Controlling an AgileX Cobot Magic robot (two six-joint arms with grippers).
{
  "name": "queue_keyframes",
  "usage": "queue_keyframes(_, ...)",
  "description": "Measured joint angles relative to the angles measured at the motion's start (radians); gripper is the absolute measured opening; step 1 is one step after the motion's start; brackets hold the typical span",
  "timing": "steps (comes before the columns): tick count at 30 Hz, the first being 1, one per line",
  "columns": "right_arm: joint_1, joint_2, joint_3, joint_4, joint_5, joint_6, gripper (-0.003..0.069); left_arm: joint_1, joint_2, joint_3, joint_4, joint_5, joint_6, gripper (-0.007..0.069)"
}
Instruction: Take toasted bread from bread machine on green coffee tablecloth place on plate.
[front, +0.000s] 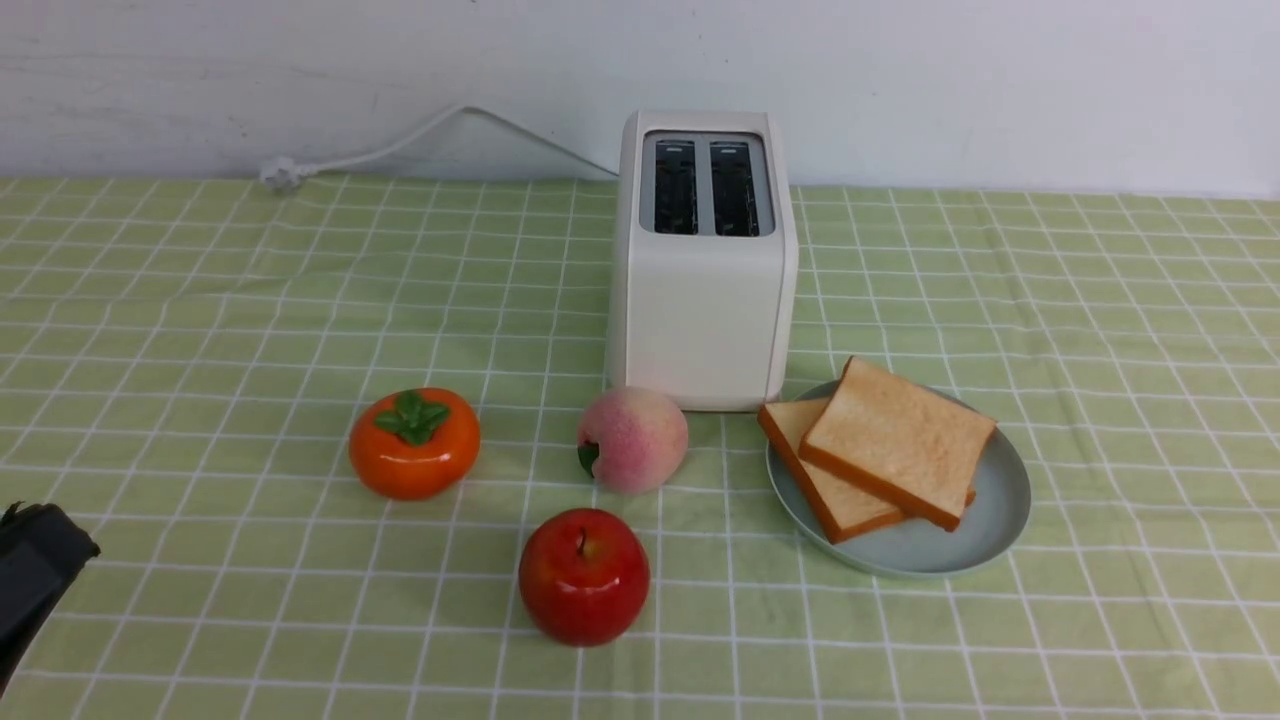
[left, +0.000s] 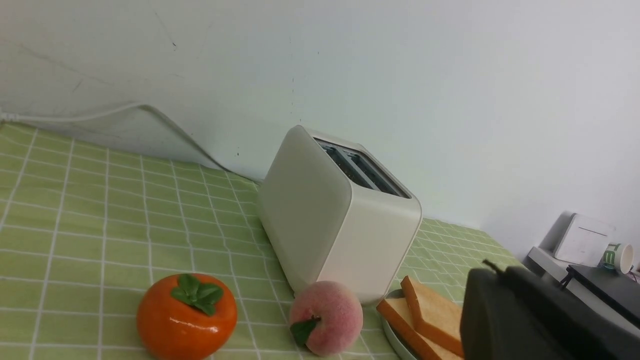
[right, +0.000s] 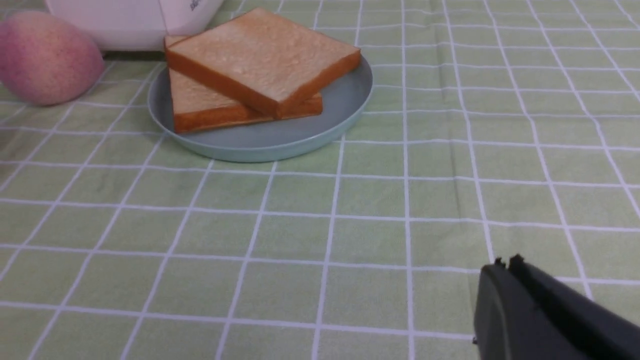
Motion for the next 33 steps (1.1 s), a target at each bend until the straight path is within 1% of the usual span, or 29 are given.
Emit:
queue_keyframes(27, 0.000, 0.000, 0.000, 0.011, 0.001, -0.007, 0.0001, 0.000, 0.000, 0.000, 0.000, 0.000, 0.000, 0.0020)
queue_keyframes(33, 0.000, 0.000, 0.000, 0.011, 0.001, -0.007, 0.0003, 0.000, 0.000, 0.008, -0.001, -0.049, -0.005, 0.0022)
